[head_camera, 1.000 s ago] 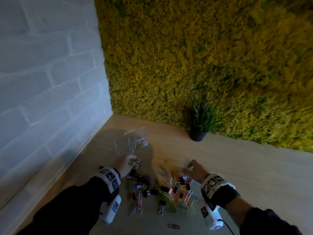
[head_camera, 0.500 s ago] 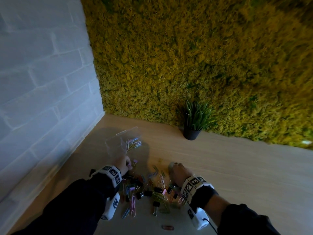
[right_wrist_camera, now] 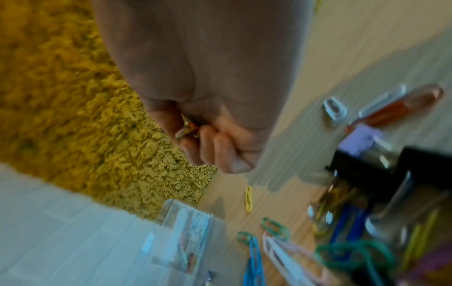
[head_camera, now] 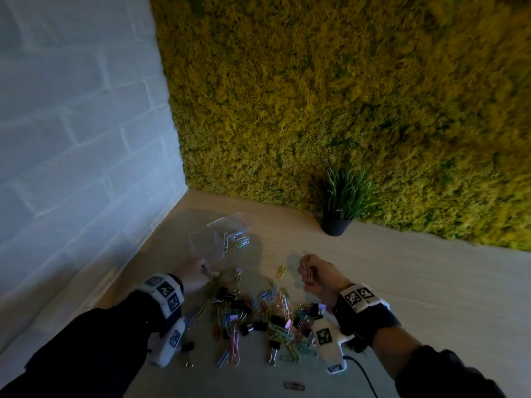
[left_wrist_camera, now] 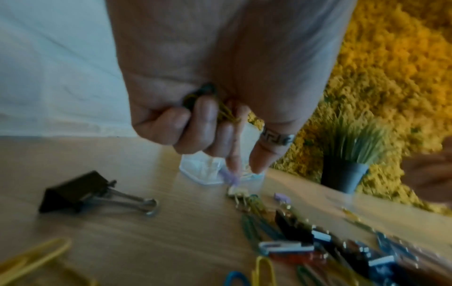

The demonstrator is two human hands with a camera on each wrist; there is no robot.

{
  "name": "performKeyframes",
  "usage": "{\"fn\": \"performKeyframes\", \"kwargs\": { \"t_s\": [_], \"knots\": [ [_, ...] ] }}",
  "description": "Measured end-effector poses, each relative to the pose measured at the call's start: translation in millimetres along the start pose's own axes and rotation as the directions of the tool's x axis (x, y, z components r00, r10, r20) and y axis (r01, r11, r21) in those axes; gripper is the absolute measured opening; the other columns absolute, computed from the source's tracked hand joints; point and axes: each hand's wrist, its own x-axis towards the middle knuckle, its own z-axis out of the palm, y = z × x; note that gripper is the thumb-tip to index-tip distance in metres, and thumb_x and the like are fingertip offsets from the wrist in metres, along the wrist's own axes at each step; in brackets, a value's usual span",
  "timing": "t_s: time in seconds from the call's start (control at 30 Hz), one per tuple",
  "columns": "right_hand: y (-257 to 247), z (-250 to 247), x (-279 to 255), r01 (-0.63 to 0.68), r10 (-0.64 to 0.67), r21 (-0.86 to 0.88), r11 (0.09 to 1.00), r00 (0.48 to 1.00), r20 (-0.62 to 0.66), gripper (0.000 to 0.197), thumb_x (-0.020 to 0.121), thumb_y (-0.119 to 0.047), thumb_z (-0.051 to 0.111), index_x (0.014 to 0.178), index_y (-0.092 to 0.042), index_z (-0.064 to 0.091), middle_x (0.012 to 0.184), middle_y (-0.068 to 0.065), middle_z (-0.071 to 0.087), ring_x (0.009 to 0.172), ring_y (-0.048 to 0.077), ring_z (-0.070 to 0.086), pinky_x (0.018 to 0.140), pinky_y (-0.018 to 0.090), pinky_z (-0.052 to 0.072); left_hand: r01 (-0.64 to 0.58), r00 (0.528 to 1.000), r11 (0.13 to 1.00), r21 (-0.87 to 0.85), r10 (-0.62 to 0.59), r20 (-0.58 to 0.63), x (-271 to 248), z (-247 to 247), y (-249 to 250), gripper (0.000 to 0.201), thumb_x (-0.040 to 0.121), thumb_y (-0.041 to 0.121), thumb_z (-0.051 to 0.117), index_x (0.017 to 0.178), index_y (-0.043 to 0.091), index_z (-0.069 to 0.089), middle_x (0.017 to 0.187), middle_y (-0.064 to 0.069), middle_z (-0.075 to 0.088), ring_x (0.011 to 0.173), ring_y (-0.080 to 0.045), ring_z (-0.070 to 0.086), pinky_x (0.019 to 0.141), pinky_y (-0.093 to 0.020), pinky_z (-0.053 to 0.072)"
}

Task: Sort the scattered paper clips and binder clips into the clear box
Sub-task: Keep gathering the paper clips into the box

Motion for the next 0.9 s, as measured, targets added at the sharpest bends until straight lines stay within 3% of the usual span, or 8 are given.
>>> {"fn": "performKeyframes", "kwargs": {
  "t_s": [0.17,0.27,0.37,0.43,0.57,0.7,0.8,0.9],
  "knots": [
    [5.1,13.9,2.5,-0.018,-0.014,0.194,0.981,0.987,0.162,0.018,0.062,-0.014,0.033,0.048,-0.017,0.045,0.046,-0.002,0.032,0.036,0.010,0.028,0.039,0.013,0.020,-0.148,0.977,0.985,0.084,0.159,-0.144,6.5,18.9,16.9,0.020,0.087,0.010,0.058,0.107,0.006,0.058,0.121,-0.004,0.049,0.114,-0.021,0.052,0.092,-0.025,0.042],
    [8.2,18.6,2.1,-0.035,-0.006,0.207,0.978,0.981,0.195,0.018,0.064,-0.015,0.032,0.049,-0.017,0.042,0.046,-0.002,0.032,0.038,0.010,0.026,0.040,0.014,0.020,-0.064,0.988,0.986,0.152,0.084,-0.128,13.3,26.7,22.1,0.006,0.091,0.009,0.051,0.089,0.012,0.046,0.101,-0.005,0.048,0.097,-0.019,0.053,0.078,-0.019,0.044],
    [10.1,19.3,3.0,-0.052,0.003,0.216,0.975,0.975,0.222,0.018,0.063,-0.016,0.031,0.048,-0.017,0.040,0.045,-0.002,0.030,0.038,0.011,0.024,0.042,0.014,0.019,-0.011,0.991,0.990,0.140,0.029,-0.132,19.0,26.0,19.9,0.014,0.094,0.007,0.045,0.101,0.010,0.057,0.093,-0.009,0.052,0.101,-0.027,0.055,0.079,-0.025,0.043],
    [11.4,19.8,3.0,-0.069,0.020,0.196,0.978,0.970,0.241,0.017,0.063,-0.017,0.031,0.049,-0.016,0.039,0.044,-0.002,0.028,0.037,0.009,0.023,0.044,0.012,0.019,-0.008,0.999,0.990,0.143,0.015,-0.048,17.1,23.6,23.4,0.016,0.096,0.007,0.042,0.095,0.009,0.057,0.082,-0.003,0.052,0.102,-0.023,0.052,0.068,-0.016,0.038],
    [12.7,22.5,2.6,-0.101,0.055,0.148,0.984,0.957,0.285,0.018,0.066,-0.020,0.031,0.050,-0.017,0.037,0.043,-0.005,0.028,0.032,0.006,0.022,0.044,0.006,0.023,0.062,0.997,0.977,0.203,-0.070,0.034,8.6,18.3,33.0,0.018,0.098,0.012,0.038,0.095,0.004,0.054,0.096,-0.009,0.053,0.116,-0.023,0.052,0.084,-0.026,0.036],
    [7.5,26.4,5.8,-0.085,0.073,0.031,0.996,0.953,0.293,0.025,0.075,-0.021,0.028,0.050,-0.020,0.030,0.041,-0.008,0.025,0.030,0.004,0.018,0.042,0.006,0.017,0.029,0.998,0.987,-0.156,-0.036,-0.047,-3.6,6.3,35.6,0.021,0.098,0.012,0.038,0.095,0.000,0.055,0.083,-0.010,0.053,0.086,-0.025,0.059,0.069,-0.023,0.044],
    [-1.6,35.7,7.2,-0.052,0.094,-0.184,0.982,0.968,0.231,0.038,0.086,-0.021,0.023,0.049,-0.022,0.027,0.040,-0.009,0.022,0.031,0.005,0.015,0.041,0.007,0.013,0.123,0.992,0.611,-0.782,-0.082,0.092,-10.3,-15.3,32.1,0.028,0.089,0.009,0.030,0.062,0.016,0.033,0.052,0.001,0.032,0.035,-0.008,0.030,0.031,-0.012,0.023],
    [-20.1,56.6,4.2,0.053,0.035,-0.557,0.829,0.989,0.146,0.038,0.095,-0.022,0.029,0.057,-0.020,0.030,0.040,-0.008,0.027,0.028,0.005,0.021,0.035,0.009,0.016,0.150,0.988,0.158,-0.976,0.021,0.155,-11.1,-27.5,26.1,0.011,0.066,0.014,0.033,0.059,0.019,0.027,0.042,0.004,0.034,0.025,-0.007,0.024,0.035,-0.006,0.019]
  ]
}}
